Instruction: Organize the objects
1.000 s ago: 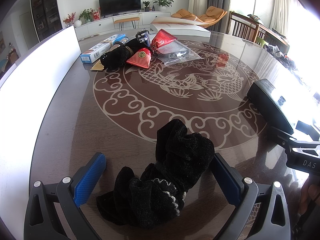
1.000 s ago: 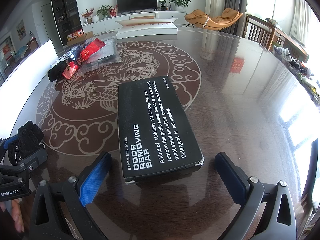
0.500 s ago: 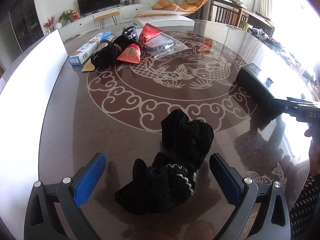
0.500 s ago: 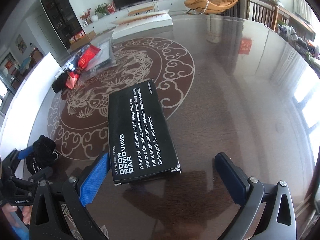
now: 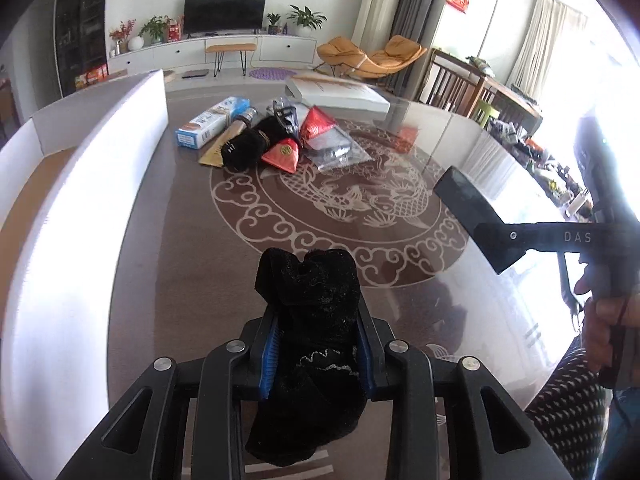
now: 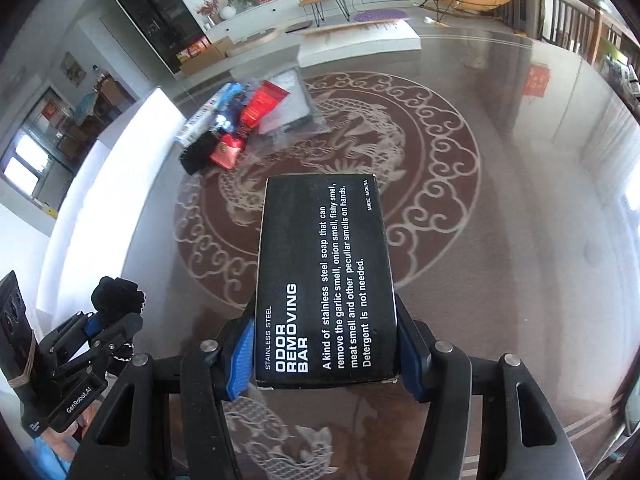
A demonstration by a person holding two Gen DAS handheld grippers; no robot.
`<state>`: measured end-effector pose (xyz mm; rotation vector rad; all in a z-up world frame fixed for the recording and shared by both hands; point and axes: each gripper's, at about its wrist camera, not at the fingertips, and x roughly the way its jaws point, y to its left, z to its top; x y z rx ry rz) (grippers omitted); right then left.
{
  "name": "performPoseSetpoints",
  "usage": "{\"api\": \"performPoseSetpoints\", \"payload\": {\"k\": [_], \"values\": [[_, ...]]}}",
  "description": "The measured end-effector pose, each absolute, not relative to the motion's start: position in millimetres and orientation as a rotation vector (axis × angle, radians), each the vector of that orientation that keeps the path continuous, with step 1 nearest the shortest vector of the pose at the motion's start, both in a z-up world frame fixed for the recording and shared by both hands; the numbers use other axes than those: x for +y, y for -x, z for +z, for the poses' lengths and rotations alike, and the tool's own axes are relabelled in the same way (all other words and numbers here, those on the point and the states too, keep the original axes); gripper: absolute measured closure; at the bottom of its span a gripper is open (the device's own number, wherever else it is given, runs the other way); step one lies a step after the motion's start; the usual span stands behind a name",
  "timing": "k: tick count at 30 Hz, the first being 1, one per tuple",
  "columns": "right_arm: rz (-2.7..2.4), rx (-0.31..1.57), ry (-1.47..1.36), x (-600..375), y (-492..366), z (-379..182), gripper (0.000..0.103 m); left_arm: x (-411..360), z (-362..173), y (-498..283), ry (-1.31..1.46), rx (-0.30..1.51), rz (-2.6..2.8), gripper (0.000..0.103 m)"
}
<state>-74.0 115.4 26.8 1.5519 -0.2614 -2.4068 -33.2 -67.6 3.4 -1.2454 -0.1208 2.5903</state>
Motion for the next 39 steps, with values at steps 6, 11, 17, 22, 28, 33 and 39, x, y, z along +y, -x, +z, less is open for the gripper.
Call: {"api": "performPoseSetpoints", "payload": {"k": [6, 11, 17, 22, 28, 33, 39], "values": [[-2.250, -0.247, -1.320, -5.6, 72.8, 97.7, 0.044, -175.8, 72.9, 15.1, 1.123, -0.229, 2.805, 0.071], [-2.074, -0.172, -1.196, -135.9, 71.1, 132.0, 0.044, -281.7, 80.1, 26.2, 1.248, -0.218, 3.029, 0.071], [-1.985, 0.071, -1.231, -258.1, 56.2, 101.5, 0.043, -363.8, 37.3, 39.3, 1.645, -0.235, 3.063, 0.063], [-1.993, 0.224, -1.254, -278.4, 40.1, 80.8, 0.025, -373.5, 4.8, 37.8, 1.824, -0.251, 3.030, 0.025], [-2.230, 0.240, -1.072, -201.8, 33.0, 102.1, 0.004, -328.0, 34.5, 23.2, 1.569, -0.282, 3.136, 0.025], [-2.523, 0.116, -1.028, -82.8, 40.1, 78.6, 0.000, -246.9, 70.3, 14.5, 1.258, -0.291, 3.036, 0.024], [-2.740, 0.120, -1.337, 53.3, 54.1, -8.6, 0.000, -108.8, 79.5, 4.0, 1.080, -0.097, 2.811, 0.001]]}}
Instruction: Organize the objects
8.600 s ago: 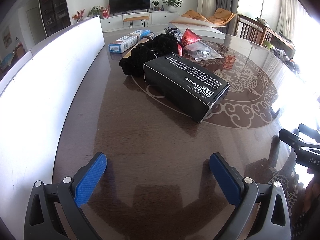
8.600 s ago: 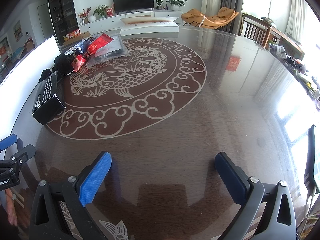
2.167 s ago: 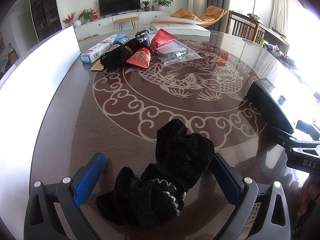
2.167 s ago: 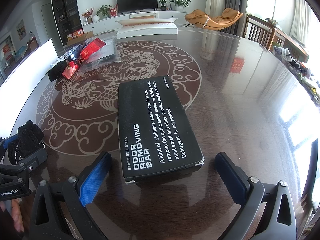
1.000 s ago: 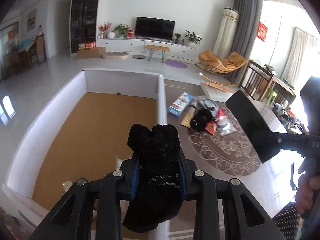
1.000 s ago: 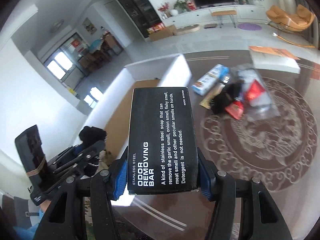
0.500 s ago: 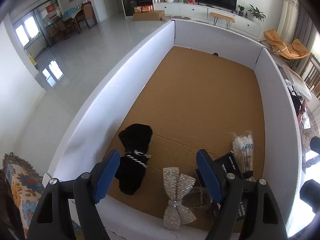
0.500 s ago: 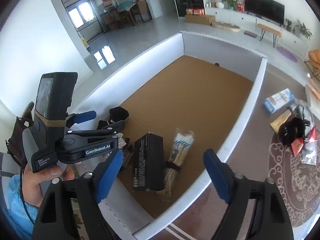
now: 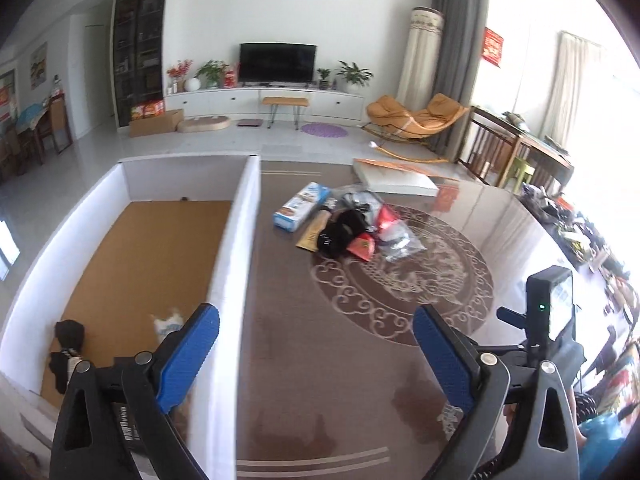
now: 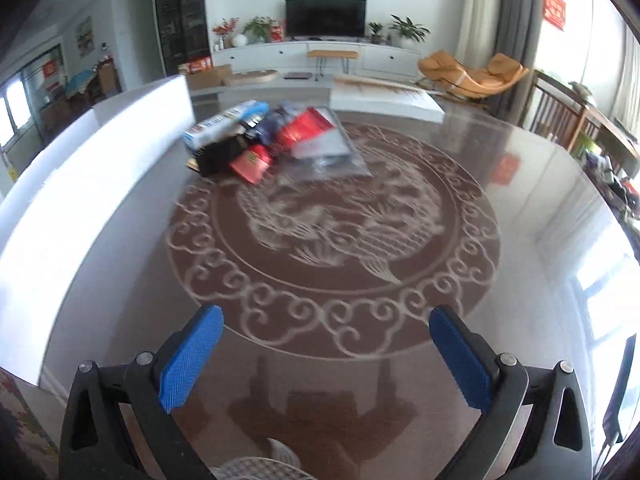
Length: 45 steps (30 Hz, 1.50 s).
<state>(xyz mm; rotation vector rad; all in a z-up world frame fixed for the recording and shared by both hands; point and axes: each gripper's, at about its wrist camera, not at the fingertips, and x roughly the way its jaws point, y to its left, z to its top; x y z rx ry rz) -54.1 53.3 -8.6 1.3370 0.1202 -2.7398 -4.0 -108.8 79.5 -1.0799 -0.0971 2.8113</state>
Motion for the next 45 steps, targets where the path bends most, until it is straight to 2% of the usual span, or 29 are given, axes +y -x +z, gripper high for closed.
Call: {"api": "performPoseSetpoints", "payload": {"k": [7, 10, 16, 19, 24, 45], "values": [[-2.837, 0.103, -1.374, 122.8, 53.6, -26.8, 0.000, 4.2, -2.4, 38.8, 1.225, 0.046, 2.655, 0.000], [-2.854, 0.087, -1.348, 130.3, 53.5, -26.3, 0.000, 17.8, -30.8, 57.5, 1.290, 0.047, 2.656, 0.000], [-2.828, 0.101, -1.386, 128.5, 57.0, -33.1, 0.000, 19.2, -53.7, 85.3, 1.315, 0.067, 2.725, 0.000], [-2.803, 0.128, -1.425, 122.8, 61.8, -38.3, 0.000, 15.3, -62.0, 92.2, 1.357, 0.083, 2.736, 0.000], [-2.771, 0.034, -1.451, 129.4, 65.1, -41.9, 0.000, 11.0, -66.6, 96.0, 1.360, 0.053, 2.745, 0.000], [-2.778, 0.034, -1.453, 128.3, 65.4, -40.1, 0.000, 15.8, -73.1, 104.6, 1.393, 0.085, 2.714, 0.000]]}}
